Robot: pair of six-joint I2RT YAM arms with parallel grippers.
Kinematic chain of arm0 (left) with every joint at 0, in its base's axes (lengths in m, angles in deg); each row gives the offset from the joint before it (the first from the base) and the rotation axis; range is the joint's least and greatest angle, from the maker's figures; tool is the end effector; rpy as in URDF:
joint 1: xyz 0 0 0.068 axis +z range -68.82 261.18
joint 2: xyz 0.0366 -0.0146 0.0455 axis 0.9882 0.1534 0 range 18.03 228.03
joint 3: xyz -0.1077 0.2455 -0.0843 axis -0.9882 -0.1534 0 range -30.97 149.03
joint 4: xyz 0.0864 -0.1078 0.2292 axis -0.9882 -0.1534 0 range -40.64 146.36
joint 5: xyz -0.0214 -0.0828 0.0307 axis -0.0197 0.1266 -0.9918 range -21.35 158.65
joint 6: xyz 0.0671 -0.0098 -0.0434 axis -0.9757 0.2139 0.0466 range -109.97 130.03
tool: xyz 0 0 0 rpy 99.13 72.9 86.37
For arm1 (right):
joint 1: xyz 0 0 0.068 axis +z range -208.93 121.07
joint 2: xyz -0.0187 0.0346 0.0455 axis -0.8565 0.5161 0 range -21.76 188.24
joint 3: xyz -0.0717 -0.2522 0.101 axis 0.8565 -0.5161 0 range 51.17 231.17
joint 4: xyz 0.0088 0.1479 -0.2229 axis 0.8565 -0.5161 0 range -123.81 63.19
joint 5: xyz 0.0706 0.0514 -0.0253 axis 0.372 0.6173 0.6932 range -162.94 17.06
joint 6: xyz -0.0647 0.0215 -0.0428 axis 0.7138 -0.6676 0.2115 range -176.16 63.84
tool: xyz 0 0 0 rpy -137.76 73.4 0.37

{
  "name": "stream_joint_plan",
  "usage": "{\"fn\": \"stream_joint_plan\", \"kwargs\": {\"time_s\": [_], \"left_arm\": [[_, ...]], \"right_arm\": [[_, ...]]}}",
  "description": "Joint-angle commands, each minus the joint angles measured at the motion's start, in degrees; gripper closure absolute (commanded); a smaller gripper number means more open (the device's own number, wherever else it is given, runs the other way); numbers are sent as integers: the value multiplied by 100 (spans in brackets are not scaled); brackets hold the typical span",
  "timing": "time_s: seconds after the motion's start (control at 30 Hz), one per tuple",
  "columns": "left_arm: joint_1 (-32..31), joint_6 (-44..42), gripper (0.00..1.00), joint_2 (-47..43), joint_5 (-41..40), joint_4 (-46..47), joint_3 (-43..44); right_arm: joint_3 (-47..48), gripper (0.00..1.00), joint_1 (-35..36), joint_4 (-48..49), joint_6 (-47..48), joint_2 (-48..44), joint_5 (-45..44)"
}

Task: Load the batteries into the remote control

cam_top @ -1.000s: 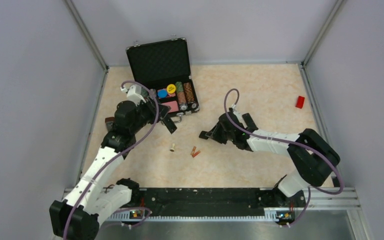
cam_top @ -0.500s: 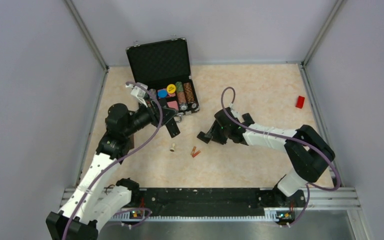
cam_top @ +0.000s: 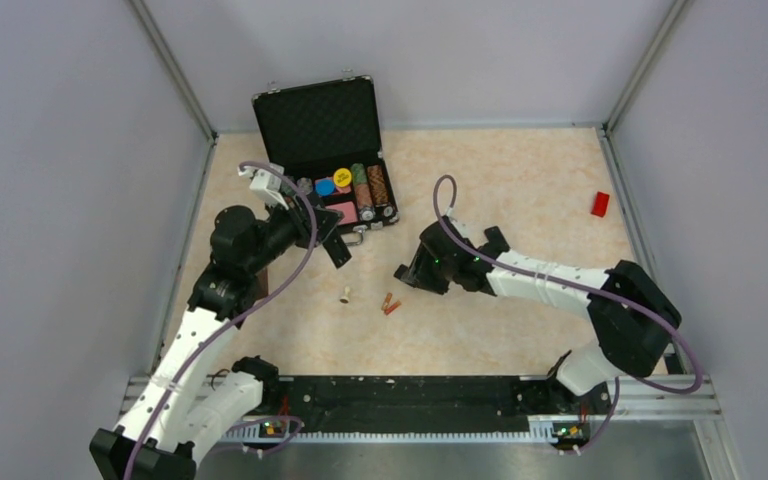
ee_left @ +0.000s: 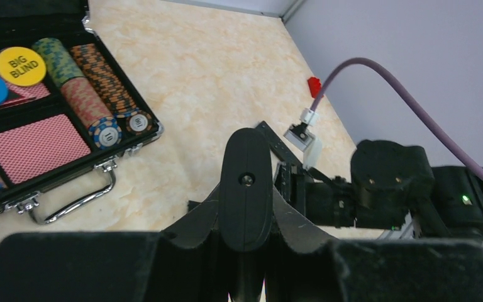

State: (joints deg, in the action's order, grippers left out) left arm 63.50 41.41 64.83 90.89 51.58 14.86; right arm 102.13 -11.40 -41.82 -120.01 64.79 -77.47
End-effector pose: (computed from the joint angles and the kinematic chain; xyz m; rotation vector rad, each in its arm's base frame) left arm 0.2052 -0.0929 0.3540 0.0990 1.7547 -0.9590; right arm 0.2297 0.2427 0.1770 0.4058 2.5693 0.7112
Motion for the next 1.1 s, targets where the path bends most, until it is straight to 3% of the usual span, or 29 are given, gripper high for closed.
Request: {"fn": "stream_joint_plan", "kwargs": {"time_s": [0.0,0.57,1.07], "left_arm": [[1,93,100,-193,-646,-44,201],[5,79,100,-447,-1046,-166,97],[1,167,100,-453,-1215,-175,-41]], "right_arm": [[353,60,393,-443,-499,76,-180],[1531,60,773,-678,235,1451,-459],[1998,68,925,-1014,357,2050,-560]]}}
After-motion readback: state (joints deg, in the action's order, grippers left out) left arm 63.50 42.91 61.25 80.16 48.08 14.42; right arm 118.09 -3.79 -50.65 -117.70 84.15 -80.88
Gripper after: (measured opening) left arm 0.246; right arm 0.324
